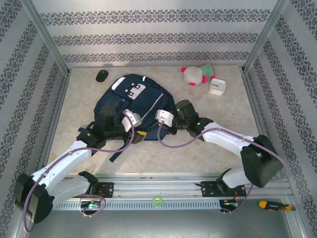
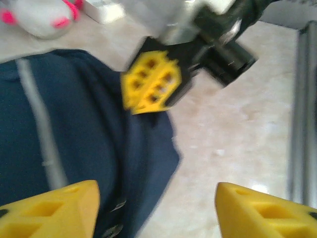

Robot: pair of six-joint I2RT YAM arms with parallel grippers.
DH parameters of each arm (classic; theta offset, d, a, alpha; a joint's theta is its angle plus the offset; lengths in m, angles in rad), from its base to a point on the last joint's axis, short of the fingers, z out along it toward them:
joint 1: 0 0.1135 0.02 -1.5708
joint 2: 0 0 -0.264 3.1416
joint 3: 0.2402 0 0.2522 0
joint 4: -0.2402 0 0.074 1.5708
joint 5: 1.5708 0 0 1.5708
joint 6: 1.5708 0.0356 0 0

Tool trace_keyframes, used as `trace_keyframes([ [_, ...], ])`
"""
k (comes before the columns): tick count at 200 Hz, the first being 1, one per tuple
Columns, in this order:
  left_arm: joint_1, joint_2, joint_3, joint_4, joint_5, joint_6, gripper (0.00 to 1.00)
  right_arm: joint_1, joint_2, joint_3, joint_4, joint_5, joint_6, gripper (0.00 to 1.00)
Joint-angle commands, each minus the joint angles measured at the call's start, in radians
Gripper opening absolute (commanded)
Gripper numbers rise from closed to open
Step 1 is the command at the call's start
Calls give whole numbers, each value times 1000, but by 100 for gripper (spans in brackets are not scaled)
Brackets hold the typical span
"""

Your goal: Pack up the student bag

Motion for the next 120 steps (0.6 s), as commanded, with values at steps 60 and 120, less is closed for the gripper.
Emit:
trace_keyframes([
  [60,93,195,35,12,-163,603,83,-112,-20,82,-280,-220,-407,0],
  [120,56,380,108,156,-120,711,99,-110,-25,97,-269,-258,-381,0],
])
